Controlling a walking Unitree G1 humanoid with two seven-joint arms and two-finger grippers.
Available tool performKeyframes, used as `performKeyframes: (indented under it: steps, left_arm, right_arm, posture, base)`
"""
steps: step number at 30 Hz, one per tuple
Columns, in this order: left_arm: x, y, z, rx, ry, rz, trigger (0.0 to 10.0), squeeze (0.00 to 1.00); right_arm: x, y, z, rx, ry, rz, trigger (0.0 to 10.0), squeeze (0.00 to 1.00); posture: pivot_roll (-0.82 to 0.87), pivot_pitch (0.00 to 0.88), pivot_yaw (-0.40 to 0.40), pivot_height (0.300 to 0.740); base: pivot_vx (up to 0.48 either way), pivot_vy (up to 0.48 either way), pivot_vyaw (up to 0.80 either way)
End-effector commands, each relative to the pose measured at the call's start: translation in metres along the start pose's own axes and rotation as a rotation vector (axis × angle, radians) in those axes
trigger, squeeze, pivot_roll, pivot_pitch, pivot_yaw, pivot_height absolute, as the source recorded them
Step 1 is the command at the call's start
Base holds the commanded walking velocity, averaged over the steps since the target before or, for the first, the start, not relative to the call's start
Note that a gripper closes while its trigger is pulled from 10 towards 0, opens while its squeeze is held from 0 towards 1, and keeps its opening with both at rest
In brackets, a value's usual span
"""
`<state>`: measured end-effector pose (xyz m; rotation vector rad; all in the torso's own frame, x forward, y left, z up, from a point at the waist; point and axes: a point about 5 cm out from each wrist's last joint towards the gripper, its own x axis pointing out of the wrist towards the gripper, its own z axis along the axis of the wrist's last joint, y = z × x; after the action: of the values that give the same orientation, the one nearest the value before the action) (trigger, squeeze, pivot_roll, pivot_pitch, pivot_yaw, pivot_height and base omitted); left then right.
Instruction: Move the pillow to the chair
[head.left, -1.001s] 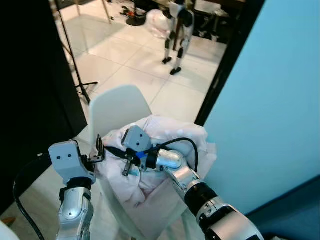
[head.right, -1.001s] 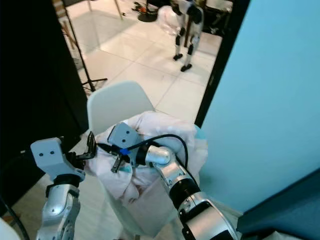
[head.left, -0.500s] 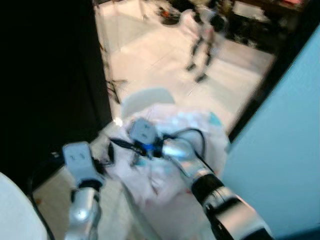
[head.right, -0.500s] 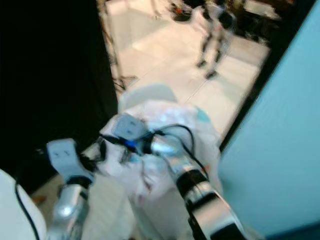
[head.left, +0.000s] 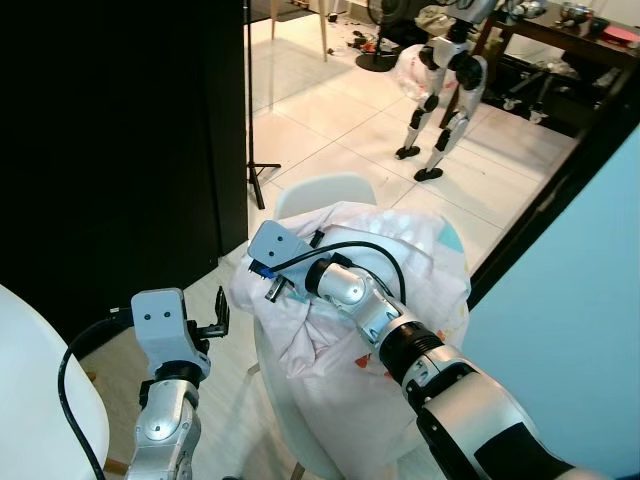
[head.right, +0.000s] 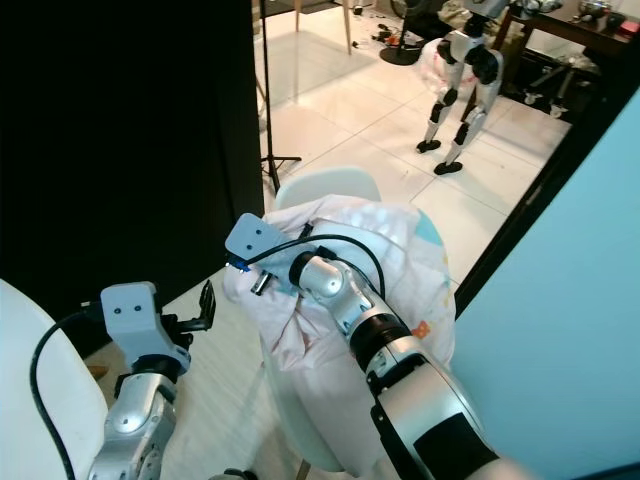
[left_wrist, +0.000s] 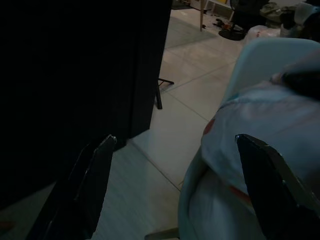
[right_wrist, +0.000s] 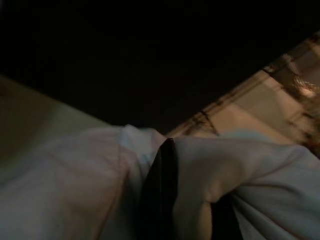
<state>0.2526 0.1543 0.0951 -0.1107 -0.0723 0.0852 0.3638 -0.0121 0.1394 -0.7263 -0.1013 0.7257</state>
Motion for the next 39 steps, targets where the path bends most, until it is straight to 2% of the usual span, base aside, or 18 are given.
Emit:
performKeyframes:
  steps: [1,7,8,9,13,21,23,26,27,28,29,30,32,39]
  left_arm:
    - [-0.004,-0.003,-0.006,0.008,0.034,-0.005,10.0,0.00]
    - [-0.009,-0.003,-0.008,0.003,0.044,-0.002,10.0,0.00]
    - [-0.010,-0.003,-0.008,0.003,0.047,-0.001,10.0,0.00]
    - [-0.011,-0.003,-0.009,0.003,0.049,0.000,10.0,0.00]
    - [-0.014,-0.003,-0.009,0.003,0.055,0.005,10.0,0.00]
    - [-0.018,-0.004,-0.010,0.001,0.062,0.005,10.0,0.00]
    - [-0.018,-0.004,-0.010,0.001,0.065,0.004,10.0,0.00]
    - [-0.018,-0.004,-0.009,0.002,0.066,0.002,10.0,0.00]
    - [-0.018,-0.004,-0.009,0.002,0.067,0.002,10.0,0.00]
    - [-0.018,-0.003,-0.009,0.002,0.067,0.002,10.0,0.00]
    - [-0.018,-0.003,-0.009,0.003,0.067,0.001,10.0,0.00]
    - [-0.018,-0.004,-0.009,0.003,0.068,0.000,10.0,0.00]
    - [-0.018,-0.004,-0.009,0.004,0.068,-0.001,10.0,0.00]
    - [-0.019,-0.004,-0.009,0.005,0.073,-0.005,10.0,0.00]
  right_arm:
    - [0.000,0.010,-0.010,-0.057,0.074,-0.002,10.0,0.00]
    - [0.001,0.030,-0.004,0.031,0.004,0.070,10.0,0.00]
    - [0.001,0.034,-0.003,0.062,-0.006,0.087,10.0,0.93]
    - [0.001,0.036,-0.003,0.082,-0.012,0.097,10.0,1.00]
    - [0.002,0.042,-0.002,0.097,-0.005,0.093,10.0,1.00]
    - [0.001,0.039,-0.009,0.096,0.038,0.032,10.0,1.00]
    - [-0.001,0.039,-0.010,0.104,0.030,0.051,10.0,1.00]
    - [-0.003,0.040,-0.013,0.206,0.020,0.085,10.0,1.00]
    - [-0.002,0.039,-0.014,0.237,0.033,0.074,10.0,0.22]
    - [-0.002,0.039,-0.015,0.252,0.044,0.065,10.0,0.22]
    - [-0.002,0.038,-0.016,0.290,0.058,0.058,10.0,0.00]
    - [-0.002,0.038,-0.017,0.375,0.064,0.057,10.0,0.00]
    - [-0.002,0.036,-0.016,0.441,0.057,0.055,10.0,0.00]
    - [-0.002,0.032,-0.020,0.472,0.087,0.021,10.0,0.00]
  posture:
    - [0.04,0.134,-0.119,0.740]
    - [0.04,0.159,-0.121,0.740]
    - [0.04,0.163,-0.122,0.740]
    - [0.04,0.163,-0.122,0.740]
    - [0.05,0.175,-0.126,0.740]
    - [0.04,0.188,-0.121,0.740]
    - [0.04,0.189,-0.120,0.740]
    - [0.04,0.191,-0.118,0.740]
    - [0.04,0.192,-0.118,0.740]
    - [0.04,0.193,-0.116,0.740]
    - [0.04,0.193,-0.115,0.735]
    - [0.05,0.193,-0.116,0.725]
    - [0.04,0.194,-0.115,0.715]
    - [0.04,0.193,-0.112,0.690]
  base:
    - [0.000,0.000,0.00]
    - [0.000,0.000,0.00]
    - [0.000,0.000,0.00]
    - [0.000,0.000,0.00]
    - [0.000,0.000,0.00]
    - [0.000,0.000,0.00]
    - [0.000,0.000,0.00]
    - [0.000,0.000,0.00]
    - [0.000,0.000,0.00]
    - [0.000,0.000,0.00]
    - [0.000,0.000,0.00]
    - [0.000,0.000,0.00]
    - [0.000,0.000,0.00]
    - [0.000,0.000,0.00]
